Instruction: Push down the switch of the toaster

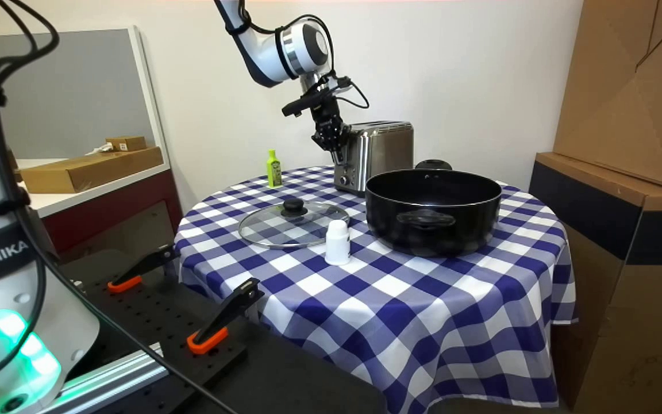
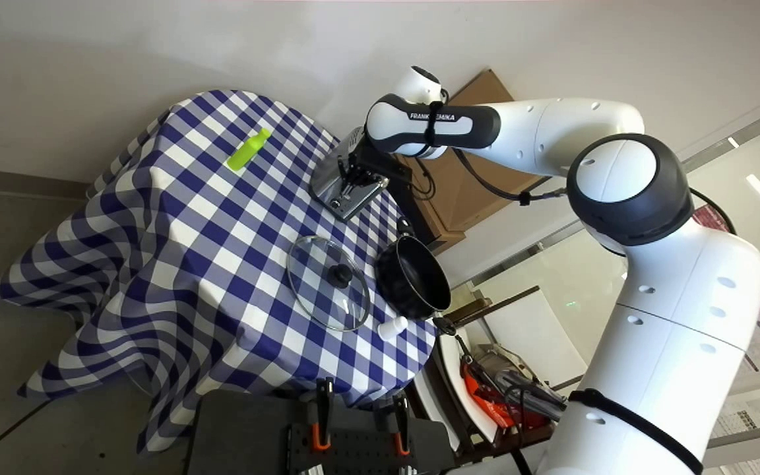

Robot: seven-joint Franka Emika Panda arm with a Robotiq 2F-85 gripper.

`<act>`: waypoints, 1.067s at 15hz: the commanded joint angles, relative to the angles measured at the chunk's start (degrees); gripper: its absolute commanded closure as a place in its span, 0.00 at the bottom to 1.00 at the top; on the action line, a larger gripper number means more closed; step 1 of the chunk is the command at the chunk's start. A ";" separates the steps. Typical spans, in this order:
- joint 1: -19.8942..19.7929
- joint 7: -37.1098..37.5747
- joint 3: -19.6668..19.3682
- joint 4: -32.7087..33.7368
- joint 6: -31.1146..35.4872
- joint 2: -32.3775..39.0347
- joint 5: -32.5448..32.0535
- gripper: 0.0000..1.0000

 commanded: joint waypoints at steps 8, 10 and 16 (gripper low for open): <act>-1.09 -1.13 0.73 3.10 1.96 5.14 6.49 1.00; -1.71 -1.81 1.34 2.02 2.48 3.66 8.08 1.00; -7.26 -12.19 9.07 -7.11 7.75 -5.73 20.69 1.00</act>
